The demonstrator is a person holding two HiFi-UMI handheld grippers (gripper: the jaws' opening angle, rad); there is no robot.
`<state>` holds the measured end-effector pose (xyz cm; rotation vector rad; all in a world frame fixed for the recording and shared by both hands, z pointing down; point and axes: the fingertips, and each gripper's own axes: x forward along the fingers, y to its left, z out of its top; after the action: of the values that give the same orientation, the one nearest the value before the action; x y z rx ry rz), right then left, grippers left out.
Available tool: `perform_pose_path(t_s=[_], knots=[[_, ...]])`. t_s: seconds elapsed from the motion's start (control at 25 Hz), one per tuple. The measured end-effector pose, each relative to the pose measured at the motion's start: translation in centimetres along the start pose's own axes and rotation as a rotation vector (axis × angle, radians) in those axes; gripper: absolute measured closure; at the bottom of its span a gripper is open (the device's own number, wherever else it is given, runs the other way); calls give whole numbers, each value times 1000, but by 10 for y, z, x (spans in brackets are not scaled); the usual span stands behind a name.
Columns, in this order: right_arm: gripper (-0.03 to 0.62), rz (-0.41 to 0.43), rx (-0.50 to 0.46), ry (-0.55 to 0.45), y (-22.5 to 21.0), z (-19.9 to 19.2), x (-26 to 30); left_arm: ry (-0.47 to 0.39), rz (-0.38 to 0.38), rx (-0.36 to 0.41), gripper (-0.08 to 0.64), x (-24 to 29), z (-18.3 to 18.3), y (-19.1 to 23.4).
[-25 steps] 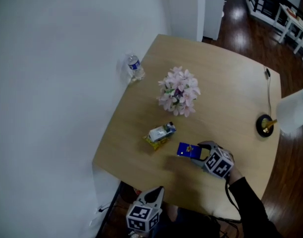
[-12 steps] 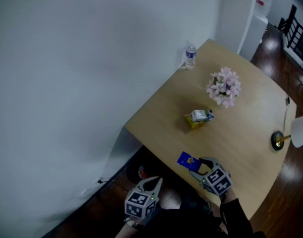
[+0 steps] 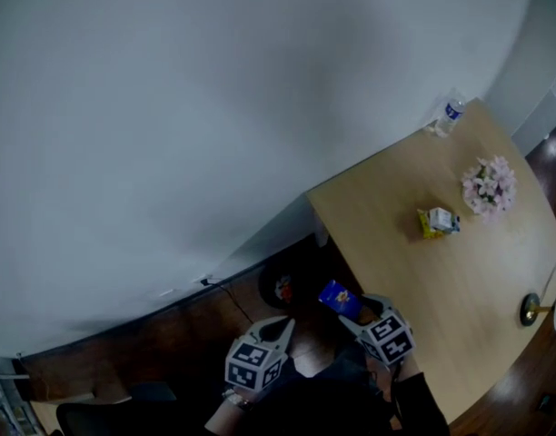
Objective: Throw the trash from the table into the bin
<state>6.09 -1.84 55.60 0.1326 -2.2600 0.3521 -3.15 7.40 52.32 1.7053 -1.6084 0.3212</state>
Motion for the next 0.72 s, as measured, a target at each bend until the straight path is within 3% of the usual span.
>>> perform_pose_path(t_s=[0.4,0.72], knots=[[321,136,-90,132,76,9,106,-25,115,-128,555,-44,-43,86],[321,90,-8,286,74,-39,222,24,143,-187,555,-18,-101,148]])
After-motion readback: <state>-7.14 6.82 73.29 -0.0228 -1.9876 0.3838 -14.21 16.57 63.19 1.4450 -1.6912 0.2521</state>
